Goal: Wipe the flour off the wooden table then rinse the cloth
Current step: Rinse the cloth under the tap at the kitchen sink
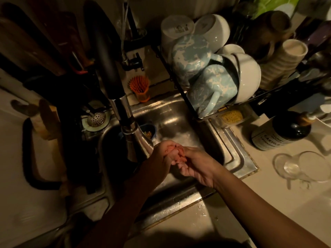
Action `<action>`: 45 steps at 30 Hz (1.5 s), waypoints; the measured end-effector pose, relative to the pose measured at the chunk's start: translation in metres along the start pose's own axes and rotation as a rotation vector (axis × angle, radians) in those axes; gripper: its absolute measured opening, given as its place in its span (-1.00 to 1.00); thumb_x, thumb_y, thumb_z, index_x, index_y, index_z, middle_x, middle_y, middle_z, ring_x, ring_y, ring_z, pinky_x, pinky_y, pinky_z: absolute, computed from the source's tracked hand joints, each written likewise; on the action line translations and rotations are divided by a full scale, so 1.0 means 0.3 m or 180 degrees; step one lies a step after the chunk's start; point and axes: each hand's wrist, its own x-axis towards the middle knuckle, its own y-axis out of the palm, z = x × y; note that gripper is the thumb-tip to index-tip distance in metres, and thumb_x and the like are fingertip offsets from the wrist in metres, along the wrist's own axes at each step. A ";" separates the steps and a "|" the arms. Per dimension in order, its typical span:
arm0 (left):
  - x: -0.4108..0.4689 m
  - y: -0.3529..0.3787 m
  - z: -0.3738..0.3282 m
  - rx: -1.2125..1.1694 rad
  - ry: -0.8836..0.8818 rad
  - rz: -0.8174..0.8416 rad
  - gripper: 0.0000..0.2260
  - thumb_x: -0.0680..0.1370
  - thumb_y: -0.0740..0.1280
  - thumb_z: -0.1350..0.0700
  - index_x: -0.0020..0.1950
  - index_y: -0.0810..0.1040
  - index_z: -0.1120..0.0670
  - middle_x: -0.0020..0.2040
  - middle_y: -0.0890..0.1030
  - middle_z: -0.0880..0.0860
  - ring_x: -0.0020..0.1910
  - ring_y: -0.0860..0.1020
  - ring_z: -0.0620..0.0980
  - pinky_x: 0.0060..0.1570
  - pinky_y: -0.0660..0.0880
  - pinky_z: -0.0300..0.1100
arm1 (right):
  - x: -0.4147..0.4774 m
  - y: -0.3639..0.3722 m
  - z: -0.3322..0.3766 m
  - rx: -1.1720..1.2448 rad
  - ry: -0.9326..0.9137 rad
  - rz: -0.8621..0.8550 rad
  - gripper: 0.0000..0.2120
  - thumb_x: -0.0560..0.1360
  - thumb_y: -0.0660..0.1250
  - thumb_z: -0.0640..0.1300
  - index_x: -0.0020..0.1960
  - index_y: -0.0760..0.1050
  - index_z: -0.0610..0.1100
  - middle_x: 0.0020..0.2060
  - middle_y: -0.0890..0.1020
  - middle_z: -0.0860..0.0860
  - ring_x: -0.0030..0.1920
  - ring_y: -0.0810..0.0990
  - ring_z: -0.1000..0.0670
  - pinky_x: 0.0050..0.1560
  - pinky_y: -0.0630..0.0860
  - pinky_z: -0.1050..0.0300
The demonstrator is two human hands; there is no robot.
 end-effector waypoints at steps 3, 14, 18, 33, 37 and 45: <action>0.011 0.020 -0.036 -0.0212 -0.0444 -0.0221 -0.85 0.57 0.32 0.29 0.10 0.62 0.16 0.00 0.60 -0.06 -0.07 0.48 -0.28 -0.03 0.20 -0.70 | 0.005 -0.014 -0.013 -0.0324 -0.0420 -0.0206 -0.76 0.68 0.15 -0.22 0.08 0.60 -0.23 -0.36 0.63 -0.07 -0.47 0.46 0.12 -0.44 0.43 0.33; 0.046 0.065 -0.086 -0.0618 -0.1558 -0.0562 -0.74 0.44 0.28 0.37 0.01 0.65 0.13 -0.04 0.67 0.02 0.00 0.61 -0.01 0.10 0.50 -0.25 | 0.071 -0.026 -0.119 -0.3367 -0.2892 -0.1399 -0.67 0.48 0.40 -0.22 0.24 0.63 -0.14 0.07 0.71 -0.06 0.10 0.56 0.09 0.10 0.29 0.58; 0.055 0.071 -0.060 -0.1071 -0.1771 -0.0474 -0.73 0.46 0.23 0.40 0.04 0.63 0.18 -0.06 0.67 0.08 -0.03 0.63 0.06 0.12 0.55 -0.02 | 0.073 -0.040 -0.107 -0.2769 -0.2310 -0.1088 -0.67 0.55 0.42 -0.09 0.30 0.58 -0.10 0.06 0.71 0.01 0.03 0.64 0.12 0.10 0.44 0.41; 0.007 -0.019 -0.179 -0.1704 -0.1790 -0.0944 -0.79 0.52 0.20 0.48 0.02 0.57 0.29 -0.23 0.56 -0.02 -0.35 0.54 -0.41 -0.29 0.43 -0.49 | 0.058 -0.012 -0.099 -0.2353 -0.2237 -0.0943 -0.78 0.51 0.36 -0.10 0.13 0.67 -0.03 -0.05 0.71 0.10 -0.13 0.63 0.16 -0.04 0.52 0.25; 0.027 -0.013 -0.203 -0.2485 -0.1974 -0.1218 -0.69 0.46 0.12 0.57 -0.10 0.54 0.25 -0.31 0.54 0.04 -0.47 0.53 -0.33 -0.40 0.43 -0.49 | 0.056 0.025 -0.127 -0.2969 -0.3064 -0.1651 -0.70 0.50 0.36 -0.23 0.22 0.64 -0.12 0.06 0.66 0.12 0.08 0.54 0.26 0.13 0.33 0.59; 0.034 0.005 -0.106 -0.2694 -0.1915 -0.0645 -0.68 0.48 0.13 0.59 0.07 0.50 0.27 -0.08 0.57 0.17 -0.14 0.58 0.00 -0.22 0.55 -0.38 | 0.072 0.012 -0.108 -0.3116 -0.2310 -0.1513 -0.76 0.56 0.37 -0.20 0.21 0.63 -0.07 0.01 0.72 -0.01 -0.08 0.66 0.02 0.11 0.55 0.13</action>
